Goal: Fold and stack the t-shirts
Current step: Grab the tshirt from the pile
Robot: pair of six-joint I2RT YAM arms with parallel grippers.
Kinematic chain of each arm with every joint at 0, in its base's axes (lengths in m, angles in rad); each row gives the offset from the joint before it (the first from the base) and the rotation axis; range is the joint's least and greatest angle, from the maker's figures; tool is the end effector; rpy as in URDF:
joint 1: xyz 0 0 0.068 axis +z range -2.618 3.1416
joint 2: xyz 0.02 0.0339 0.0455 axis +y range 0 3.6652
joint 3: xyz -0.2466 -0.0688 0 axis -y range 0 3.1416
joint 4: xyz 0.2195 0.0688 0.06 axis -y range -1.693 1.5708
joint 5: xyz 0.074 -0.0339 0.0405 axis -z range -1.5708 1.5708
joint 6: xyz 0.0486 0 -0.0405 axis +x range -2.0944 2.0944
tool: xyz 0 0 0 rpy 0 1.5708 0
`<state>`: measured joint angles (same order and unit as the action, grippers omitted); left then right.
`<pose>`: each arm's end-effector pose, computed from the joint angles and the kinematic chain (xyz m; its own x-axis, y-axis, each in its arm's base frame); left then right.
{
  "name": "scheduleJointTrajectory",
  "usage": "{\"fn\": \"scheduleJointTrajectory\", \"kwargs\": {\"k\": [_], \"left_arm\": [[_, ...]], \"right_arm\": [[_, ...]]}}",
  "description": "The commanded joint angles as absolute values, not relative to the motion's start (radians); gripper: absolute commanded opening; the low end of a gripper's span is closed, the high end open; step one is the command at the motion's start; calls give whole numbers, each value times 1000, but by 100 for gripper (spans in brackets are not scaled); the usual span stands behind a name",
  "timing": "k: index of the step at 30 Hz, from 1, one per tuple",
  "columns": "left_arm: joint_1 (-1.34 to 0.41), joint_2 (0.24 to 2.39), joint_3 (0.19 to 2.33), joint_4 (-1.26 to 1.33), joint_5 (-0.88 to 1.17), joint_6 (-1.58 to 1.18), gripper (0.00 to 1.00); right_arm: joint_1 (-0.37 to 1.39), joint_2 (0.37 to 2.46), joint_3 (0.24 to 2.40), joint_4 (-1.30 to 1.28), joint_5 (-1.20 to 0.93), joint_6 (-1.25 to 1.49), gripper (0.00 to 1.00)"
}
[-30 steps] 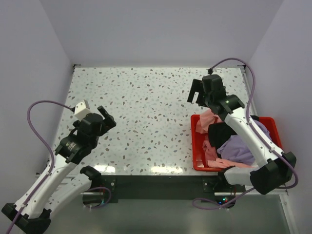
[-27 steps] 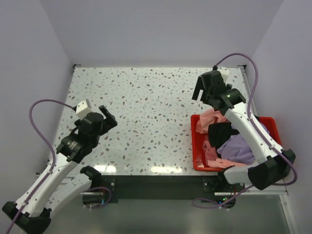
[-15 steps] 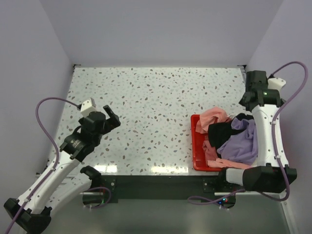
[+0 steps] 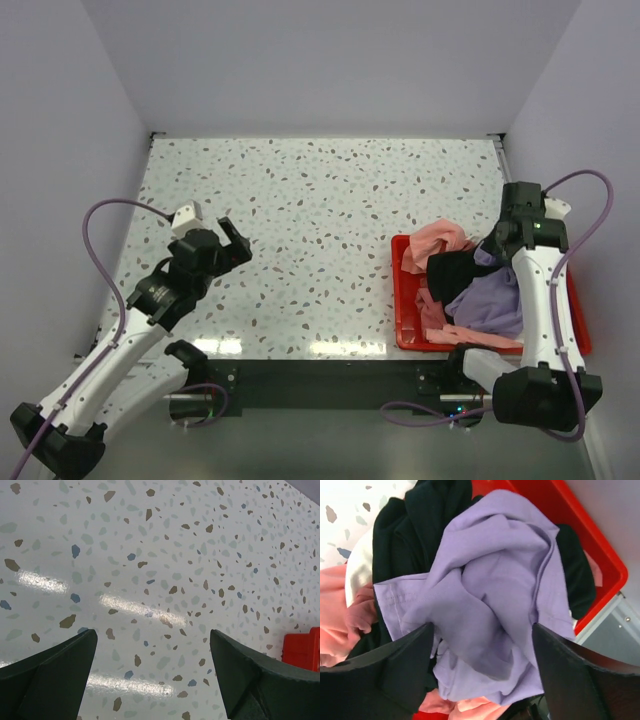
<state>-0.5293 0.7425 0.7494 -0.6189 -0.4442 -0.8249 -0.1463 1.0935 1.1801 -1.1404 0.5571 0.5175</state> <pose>0.1434 -0.0597 0.2740 -0.4484 -0.5060 -0.7368 -0.2609 0.8625 -0.4336 0.1715 -0.0512 0.3111 -0.5583 0.5067 -0.6569 0.7577 0.6340 -0.1549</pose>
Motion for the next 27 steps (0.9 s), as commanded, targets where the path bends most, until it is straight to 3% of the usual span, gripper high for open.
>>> {"fn": "scheduleJointTrajectory", "kwargs": {"k": [1, 2, 8, 10, 11, 20, 27], "left_arm": [[-523, 724, 738, -583, -430, -805, 100], [-525, 723, 738, -583, -426, -805, 100], [-525, 726, 735, -584, -426, -805, 100], [-525, 723, 733, -584, -429, -805, 100], [-525, 719, 735, -587, -430, -805, 100], [-525, 716, 735, -591, -442, -808, 100], [-523, 718, 736, -592, -456, -811, 100]], "right_arm": [[-150, 1097, 1158, -1082, 517, 488, 80], [-150, 1100, 1157, -1074, 509, 486, 68], [-150, 1089, 1149, -1034, 479, 486, 32], [-150, 1089, 1147, -1023, 457, 480, 3], [-150, 1085, 1147, -1020, 457, 480, 0], [-152, 1003, 1236, -1002, 471, 497, 0], [-152, 983, 1480, -986, 492, 482, 0]]}}
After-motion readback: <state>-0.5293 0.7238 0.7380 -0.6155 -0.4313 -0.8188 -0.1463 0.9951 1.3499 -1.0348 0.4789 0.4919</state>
